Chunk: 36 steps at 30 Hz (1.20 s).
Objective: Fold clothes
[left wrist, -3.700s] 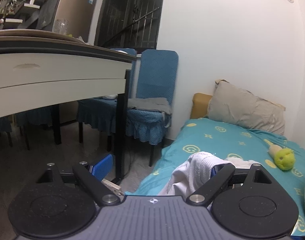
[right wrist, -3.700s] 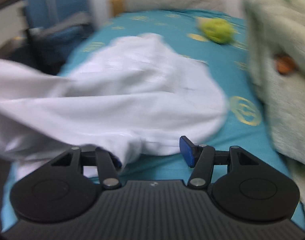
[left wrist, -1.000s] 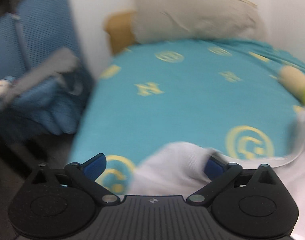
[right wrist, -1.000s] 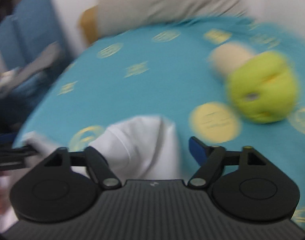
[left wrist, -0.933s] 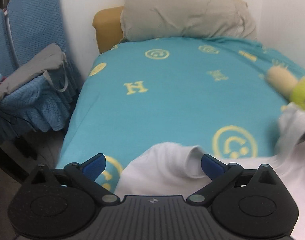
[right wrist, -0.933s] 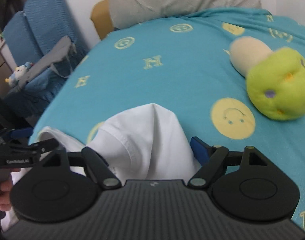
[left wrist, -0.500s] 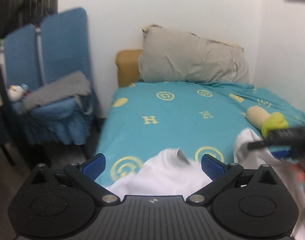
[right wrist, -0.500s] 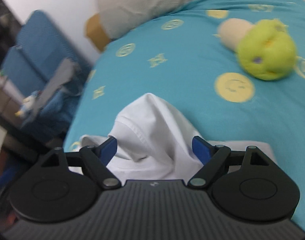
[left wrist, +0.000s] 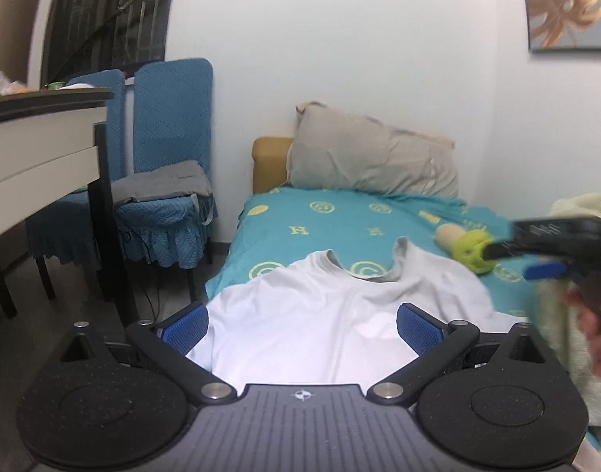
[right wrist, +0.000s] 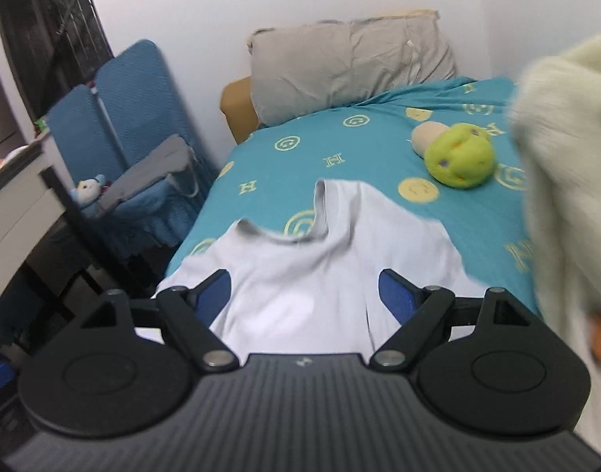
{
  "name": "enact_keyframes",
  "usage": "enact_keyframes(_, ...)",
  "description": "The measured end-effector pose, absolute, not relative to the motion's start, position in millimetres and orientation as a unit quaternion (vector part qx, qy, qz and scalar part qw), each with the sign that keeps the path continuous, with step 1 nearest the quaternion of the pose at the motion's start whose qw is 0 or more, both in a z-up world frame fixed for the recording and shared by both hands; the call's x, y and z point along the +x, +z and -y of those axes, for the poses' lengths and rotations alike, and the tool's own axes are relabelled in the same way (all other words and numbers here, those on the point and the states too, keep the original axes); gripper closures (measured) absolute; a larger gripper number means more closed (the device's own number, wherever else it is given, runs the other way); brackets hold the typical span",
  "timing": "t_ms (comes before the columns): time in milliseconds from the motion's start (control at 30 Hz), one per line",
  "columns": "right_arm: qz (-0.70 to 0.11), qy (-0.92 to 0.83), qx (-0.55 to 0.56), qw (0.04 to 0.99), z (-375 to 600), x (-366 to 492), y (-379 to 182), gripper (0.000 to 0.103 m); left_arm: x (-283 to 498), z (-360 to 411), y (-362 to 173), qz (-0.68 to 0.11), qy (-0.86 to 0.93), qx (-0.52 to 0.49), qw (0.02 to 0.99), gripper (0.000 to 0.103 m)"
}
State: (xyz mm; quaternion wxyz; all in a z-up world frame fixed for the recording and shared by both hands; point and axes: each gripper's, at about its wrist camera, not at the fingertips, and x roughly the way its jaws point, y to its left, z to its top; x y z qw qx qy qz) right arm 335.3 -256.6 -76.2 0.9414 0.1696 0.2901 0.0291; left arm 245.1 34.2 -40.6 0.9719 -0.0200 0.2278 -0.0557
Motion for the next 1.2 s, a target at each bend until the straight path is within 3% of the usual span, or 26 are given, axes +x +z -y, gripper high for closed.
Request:
enact_keyframes(300,-0.252,0.04,0.193,0.947,252.4,180.7,-80.7,0.019,162.4,-41.9,-48.9,-0.222,-0.064,-0.019,0.973,0.0)
enact_keyframes(800,-0.217,0.042,0.151,0.963,237.4,171.6,-90.9,0.02,163.0,-29.0,-66.5,-0.219,-0.069,-0.023,0.973,0.0)
enact_keyframes(1200,-0.24,0.028,0.183,0.953,243.0,180.7,-98.7,0.02,219.6,-98.1,-89.3,-0.307,-0.046,-0.262,0.914,0.0)
